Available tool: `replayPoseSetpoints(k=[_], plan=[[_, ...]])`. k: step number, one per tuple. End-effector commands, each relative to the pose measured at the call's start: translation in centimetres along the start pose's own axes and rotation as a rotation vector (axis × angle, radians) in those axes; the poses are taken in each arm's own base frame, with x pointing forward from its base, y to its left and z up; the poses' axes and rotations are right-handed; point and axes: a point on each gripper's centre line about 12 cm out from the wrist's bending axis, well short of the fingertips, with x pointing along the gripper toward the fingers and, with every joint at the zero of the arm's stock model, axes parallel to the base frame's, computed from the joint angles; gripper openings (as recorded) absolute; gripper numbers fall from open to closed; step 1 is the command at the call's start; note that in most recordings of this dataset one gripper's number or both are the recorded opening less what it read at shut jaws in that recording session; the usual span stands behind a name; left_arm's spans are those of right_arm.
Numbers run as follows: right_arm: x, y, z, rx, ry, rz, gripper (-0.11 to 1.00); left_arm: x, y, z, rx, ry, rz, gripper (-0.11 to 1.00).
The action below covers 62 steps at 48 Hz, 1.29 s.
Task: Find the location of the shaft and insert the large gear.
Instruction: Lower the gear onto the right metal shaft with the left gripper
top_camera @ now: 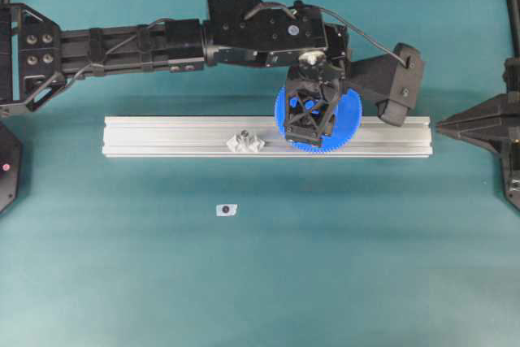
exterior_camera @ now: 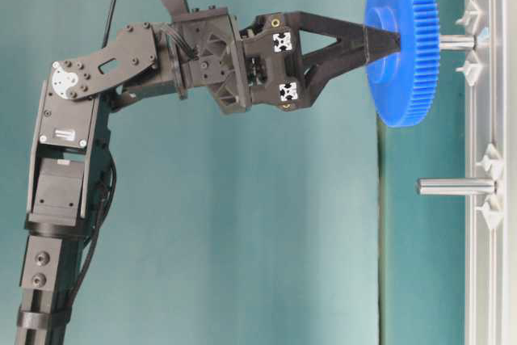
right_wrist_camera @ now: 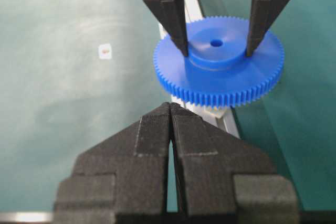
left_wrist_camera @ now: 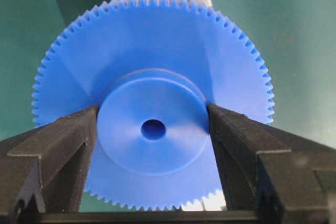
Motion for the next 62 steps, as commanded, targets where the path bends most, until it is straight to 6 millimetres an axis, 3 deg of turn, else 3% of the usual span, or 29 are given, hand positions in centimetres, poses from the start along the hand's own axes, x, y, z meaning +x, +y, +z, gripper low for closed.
replayPoseSetpoints(k=[1, 62], plan=[[0.05, 0.02, 0.53, 0.012, -0.011, -0.001, 0.0, -1.53, 1.73, -0.24, -0.026, -0.033, 0.029, 0.72], [0.03, 0.14, 0.47, 0.009, -0.01, 0.006, 0.0, -1.47, 2.04, -0.26, -0.039, -0.009, 0.022, 0.72]])
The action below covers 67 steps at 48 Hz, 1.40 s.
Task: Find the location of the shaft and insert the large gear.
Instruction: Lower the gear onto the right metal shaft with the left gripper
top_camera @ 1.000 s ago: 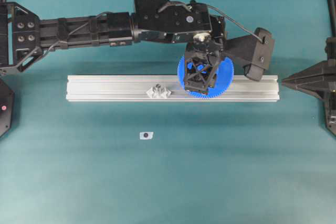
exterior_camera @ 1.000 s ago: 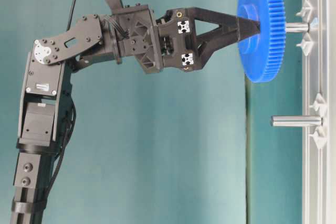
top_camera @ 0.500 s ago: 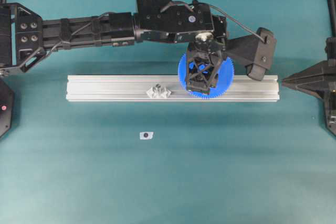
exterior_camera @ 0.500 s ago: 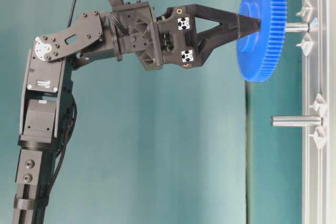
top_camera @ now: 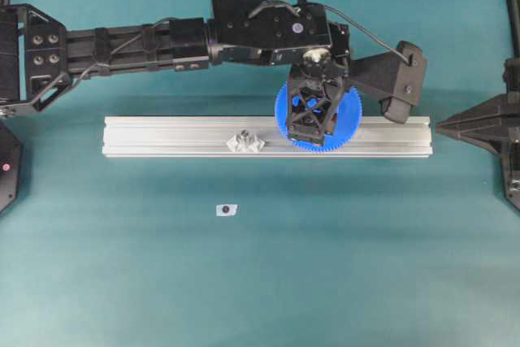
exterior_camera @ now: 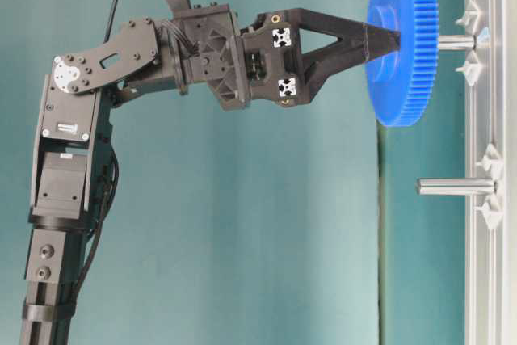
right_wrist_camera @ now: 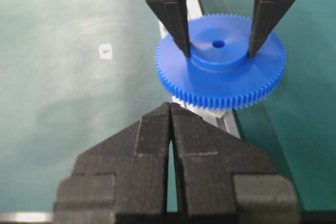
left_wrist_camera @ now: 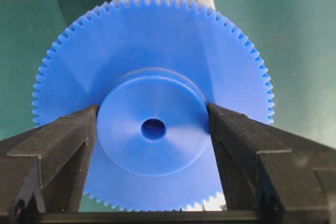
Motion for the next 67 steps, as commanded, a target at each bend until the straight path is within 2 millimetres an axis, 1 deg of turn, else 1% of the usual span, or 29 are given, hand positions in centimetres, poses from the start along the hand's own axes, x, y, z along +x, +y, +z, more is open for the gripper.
replayPoseSetpoints(k=[1, 7, 10, 16, 17, 20, 23, 32, 54, 67], plan=[[0.0, 0.1, 0.4, 0.011, -0.009, 0.004, 0.0, -1.4, 1.9, -0.5, -0.031, -0.021, 0.027, 0.72], [0.0, 0.1, 0.4, 0.011, -0.009, 0.004, 0.0, -1.3, 1.8, -0.4, -0.028, -0.02, 0.026, 0.72], [0.1, 0.1, 0.4, 0.011, -0.007, 0.004, 0.0, -1.7, 1.8, -0.4, -0.028, -0.027, 0.029, 0.72], [0.1, 0.1, 0.4, 0.011, -0.007, 0.004, 0.0, -1.7, 1.7, -0.3, -0.034, -0.028, 0.026, 0.73], [0.0, 0.1, 0.4, 0.011, -0.009, 0.004, 0.0, -1.7, 1.7, -0.3, -0.033, -0.027, 0.028, 0.75], [0.1, 0.1, 0.5, 0.011, -0.009, 0.004, 0.0, -1.8, 1.6, -0.2, -0.037, -0.034, 0.028, 0.87], [0.1, 0.1, 0.4, 0.011, -0.007, 0.004, 0.0, -1.8, 1.6, -0.2, -0.038, -0.033, 0.03, 0.92], [0.0, 0.1, 0.5, 0.011, -0.01, 0.005, 0.0, -1.9, 1.3, 0.0, -0.033, -0.038, 0.03, 0.91], [0.0, 0.1, 0.6, 0.011, -0.012, 0.005, 0.0, -4.0, 0.4, 1.1, -0.02, -0.057, 0.028, 0.91], [0.0, 0.2, 0.6, 0.011, -0.011, 0.008, 0.0, -4.1, -0.4, 1.5, -0.021, -0.056, 0.025, 0.9]])
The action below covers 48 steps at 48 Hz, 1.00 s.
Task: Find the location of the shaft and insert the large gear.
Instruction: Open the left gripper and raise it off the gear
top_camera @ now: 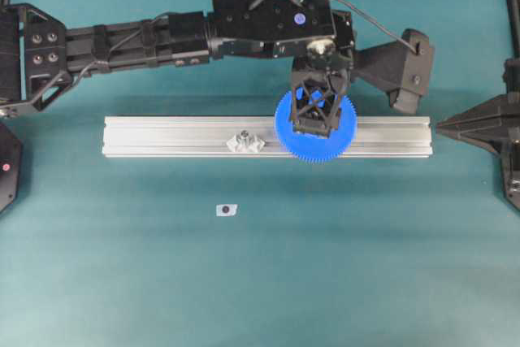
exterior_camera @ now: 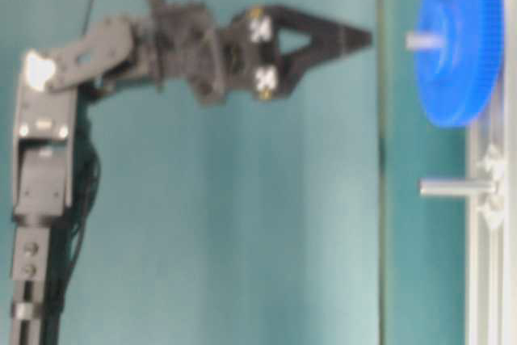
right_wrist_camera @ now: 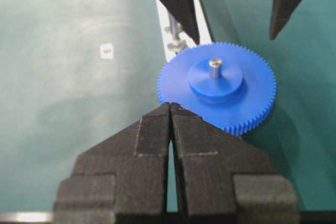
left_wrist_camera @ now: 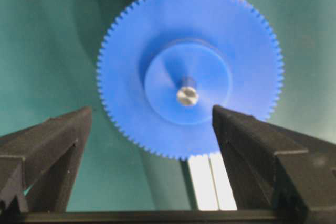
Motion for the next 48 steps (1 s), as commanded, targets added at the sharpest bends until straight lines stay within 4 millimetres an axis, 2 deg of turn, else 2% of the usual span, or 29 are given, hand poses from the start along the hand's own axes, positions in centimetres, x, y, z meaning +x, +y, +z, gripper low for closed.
replayPoseSetpoints(k=[1, 21, 48], plan=[[0.0, 0.1, 0.6, 0.012, -0.012, 0.003, 0.0, -2.1, -0.3, 0.7, 0.006, -0.047, 0.02, 0.9], [0.0, 0.1, 0.5, 0.01, -0.006, 0.004, 0.0, -2.0, -0.8, 0.9, -0.011, -0.046, 0.013, 0.9], [0.0, 0.1, 0.4, 0.01, -0.003, 0.004, 0.0, -3.3, -1.7, 1.3, -0.063, -0.061, 0.01, 0.91]])
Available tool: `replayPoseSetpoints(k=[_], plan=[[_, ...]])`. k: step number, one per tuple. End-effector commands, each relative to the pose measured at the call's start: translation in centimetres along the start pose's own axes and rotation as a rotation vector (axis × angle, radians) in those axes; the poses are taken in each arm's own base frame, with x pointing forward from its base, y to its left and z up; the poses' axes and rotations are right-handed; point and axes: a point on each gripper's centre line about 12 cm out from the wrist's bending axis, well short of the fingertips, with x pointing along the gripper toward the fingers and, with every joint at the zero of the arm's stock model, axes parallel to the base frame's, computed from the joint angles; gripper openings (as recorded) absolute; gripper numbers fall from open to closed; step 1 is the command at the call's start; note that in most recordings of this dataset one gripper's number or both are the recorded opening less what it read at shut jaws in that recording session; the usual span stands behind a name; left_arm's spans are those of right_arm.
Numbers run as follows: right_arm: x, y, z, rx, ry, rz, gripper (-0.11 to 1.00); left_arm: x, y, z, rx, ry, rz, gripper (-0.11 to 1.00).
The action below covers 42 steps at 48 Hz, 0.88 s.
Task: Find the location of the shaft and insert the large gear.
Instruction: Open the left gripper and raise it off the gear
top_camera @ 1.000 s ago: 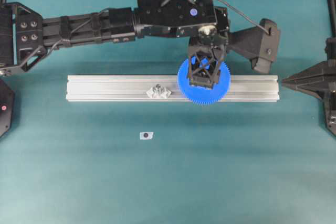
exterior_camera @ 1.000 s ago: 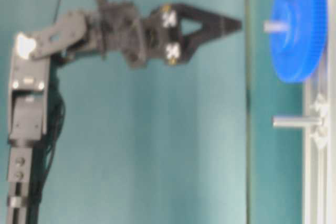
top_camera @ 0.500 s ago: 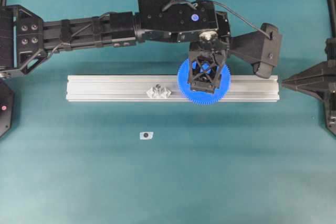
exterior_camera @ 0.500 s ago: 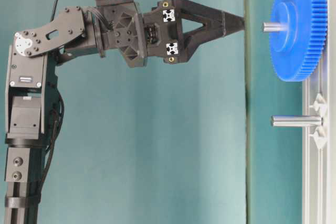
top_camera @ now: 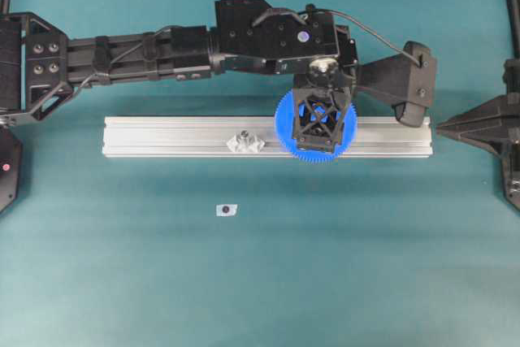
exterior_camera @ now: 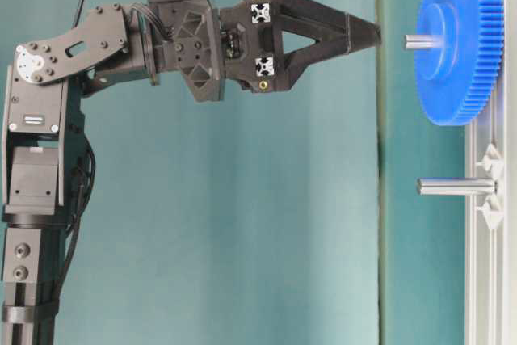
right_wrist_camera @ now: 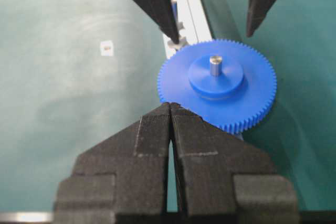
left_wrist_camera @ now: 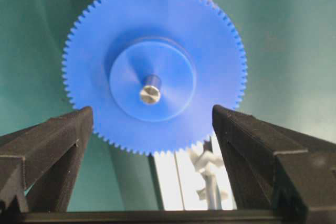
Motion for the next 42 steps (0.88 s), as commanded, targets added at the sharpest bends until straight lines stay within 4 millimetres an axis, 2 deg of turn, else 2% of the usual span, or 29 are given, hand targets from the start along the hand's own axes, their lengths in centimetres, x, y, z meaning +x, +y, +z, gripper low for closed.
replayPoseSetpoints(k=[1, 19, 42], plan=[[0.0, 0.1, 0.5, 0.01, -0.01, 0.004, 0.0, -3.5, 0.0, 0.7, 0.002, -0.073, 0.023, 0.91], [0.0, 0.1, 0.5, 0.01, -0.012, 0.005, 0.0, -5.1, 0.1, 1.0, -0.001, -0.071, 0.022, 0.91], [0.0, 0.1, 0.5, 0.01, -0.012, 0.005, 0.0, -5.0, 0.1, 1.0, -0.006, -0.062, 0.019, 0.91]])
